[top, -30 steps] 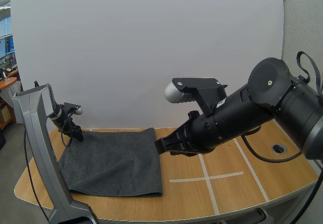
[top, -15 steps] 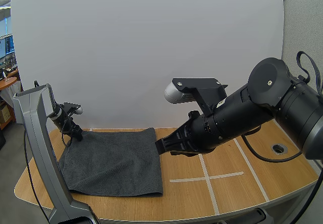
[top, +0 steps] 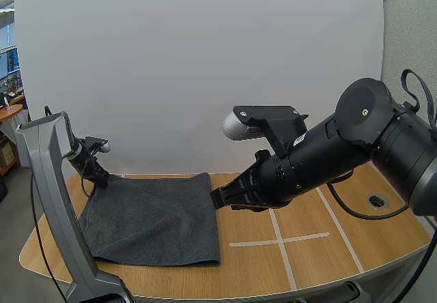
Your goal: Fold the towel
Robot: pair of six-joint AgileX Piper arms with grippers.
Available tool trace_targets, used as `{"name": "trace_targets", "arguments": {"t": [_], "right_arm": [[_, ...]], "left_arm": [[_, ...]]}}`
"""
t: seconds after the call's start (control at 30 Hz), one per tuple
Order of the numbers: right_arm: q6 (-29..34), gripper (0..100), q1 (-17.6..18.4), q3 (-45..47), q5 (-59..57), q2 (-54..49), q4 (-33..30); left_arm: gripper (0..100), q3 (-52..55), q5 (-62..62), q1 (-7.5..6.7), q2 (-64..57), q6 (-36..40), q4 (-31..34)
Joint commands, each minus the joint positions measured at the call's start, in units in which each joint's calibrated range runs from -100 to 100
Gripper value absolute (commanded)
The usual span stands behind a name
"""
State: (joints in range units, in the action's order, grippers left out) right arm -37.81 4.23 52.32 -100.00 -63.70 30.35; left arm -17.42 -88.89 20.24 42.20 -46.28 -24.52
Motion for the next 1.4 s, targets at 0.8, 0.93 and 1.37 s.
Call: {"name": "trace_targets", "arguments": {"t": [0.8, 0.93, 1.37], "right_arm": [[-0.5, 0, -0.2, 0.0, 0.0, -0.2, -0.6], [-0.5, 0, -0.5, 0.0, 0.0, -0.2, -1.1], [-0.5, 0, -0.7, 0.0, 0.0, -0.2, -1.9]], "left_arm": [[31, -2.0, 6.8, -0.08, -1.0, -0.1, -1.4], [31, -3.8, 5.7, -0.86, -1.0, -0.1, -1.6], [31, -3.9, 9.1, -2.35, -0.2, -0.1, 0.4]]}}
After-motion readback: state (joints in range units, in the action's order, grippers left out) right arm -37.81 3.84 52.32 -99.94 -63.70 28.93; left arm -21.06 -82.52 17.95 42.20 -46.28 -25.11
